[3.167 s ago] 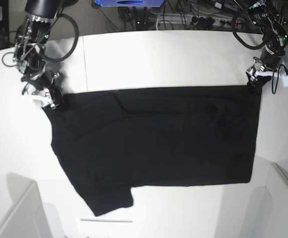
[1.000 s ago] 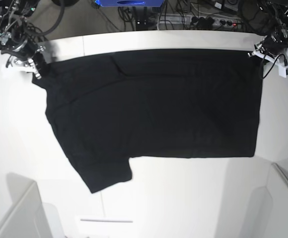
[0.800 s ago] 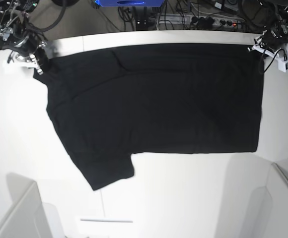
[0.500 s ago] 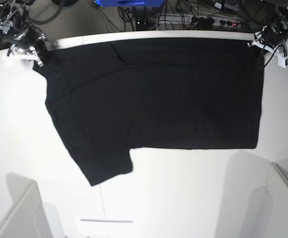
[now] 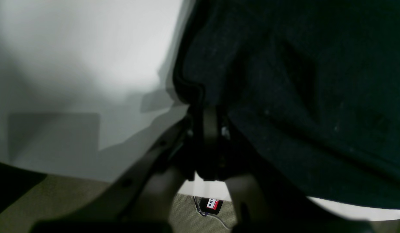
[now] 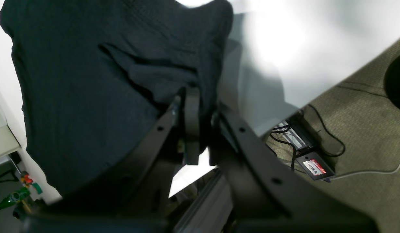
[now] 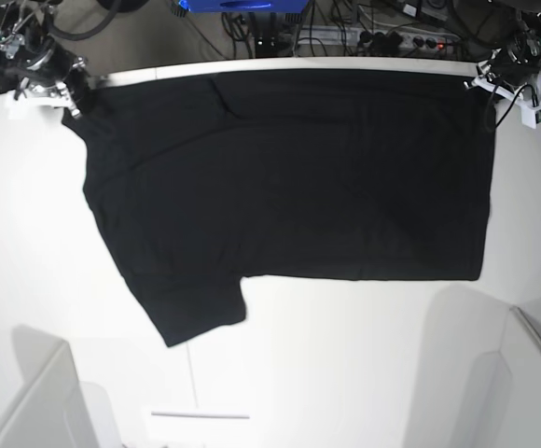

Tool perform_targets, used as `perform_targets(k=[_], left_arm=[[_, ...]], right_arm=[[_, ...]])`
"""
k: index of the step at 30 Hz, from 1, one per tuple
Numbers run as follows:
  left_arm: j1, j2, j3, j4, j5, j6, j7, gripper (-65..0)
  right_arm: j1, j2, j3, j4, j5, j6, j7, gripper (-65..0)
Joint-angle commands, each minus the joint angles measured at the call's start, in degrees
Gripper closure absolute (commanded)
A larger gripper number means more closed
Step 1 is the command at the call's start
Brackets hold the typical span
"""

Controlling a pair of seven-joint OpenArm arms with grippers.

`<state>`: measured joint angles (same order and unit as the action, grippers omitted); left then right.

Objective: Fold the T-shirt properly
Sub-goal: 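Drag the shirt further toward the robot with both grippers, then release the shirt edge and raise both grippers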

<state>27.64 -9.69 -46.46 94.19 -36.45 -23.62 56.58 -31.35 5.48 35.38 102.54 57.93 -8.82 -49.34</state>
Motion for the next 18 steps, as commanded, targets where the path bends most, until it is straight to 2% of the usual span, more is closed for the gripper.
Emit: perform_targets(k=[1,2,5,6,8,11,18], left_arm=[[0.36,-0.55,-0.44,0.88,-0.17,-0.08,-0.01,-4.9],[0.36,-0.55,-0.53,0.88,-0.17,-0.08,-0.01,-12.8],[0.36,-0.55,-0.97,0.88,-0.17,-0.08,-0.01,-34.4],[0.36,-0.55,-2.11,0.88,-0.17,-0.08,-0.01,-40.2],[0.27,-0.46,-4.49,0.88,-0.17,-0.08,-0.01,-48.4],[0.01,-0.55,-8.09,1.15,-0.17,-0.08,-0.01,-53.3],[-0.25,-0.64,-15.04,9.32,-0.17,-0.08,-0.09,-53.2]], right_arm=[[-0.34,0.63,0.62,1.15,0.66,0.25,0.68,-9.6],[-0.34,0.63,0.62,1.15,0.66,0.25,0.68,-16.5],[-1.13,-0.51,0.71,1.15,1.63,0.34,1.21,-30.3],[-1.48,-1.04,1.06,1.24,2.60,0.34,1.21,-32.6],[-1.57,-1.65,3.17,1.41,3.65,0.34,0.77,-32.7],[-2.01,-2.09,5.28,2.73,2.07,0.34,0.77,-32.7],[-0.69,-2.88,8.01,9.94,-2.68,0.42,1.21,-32.7]])
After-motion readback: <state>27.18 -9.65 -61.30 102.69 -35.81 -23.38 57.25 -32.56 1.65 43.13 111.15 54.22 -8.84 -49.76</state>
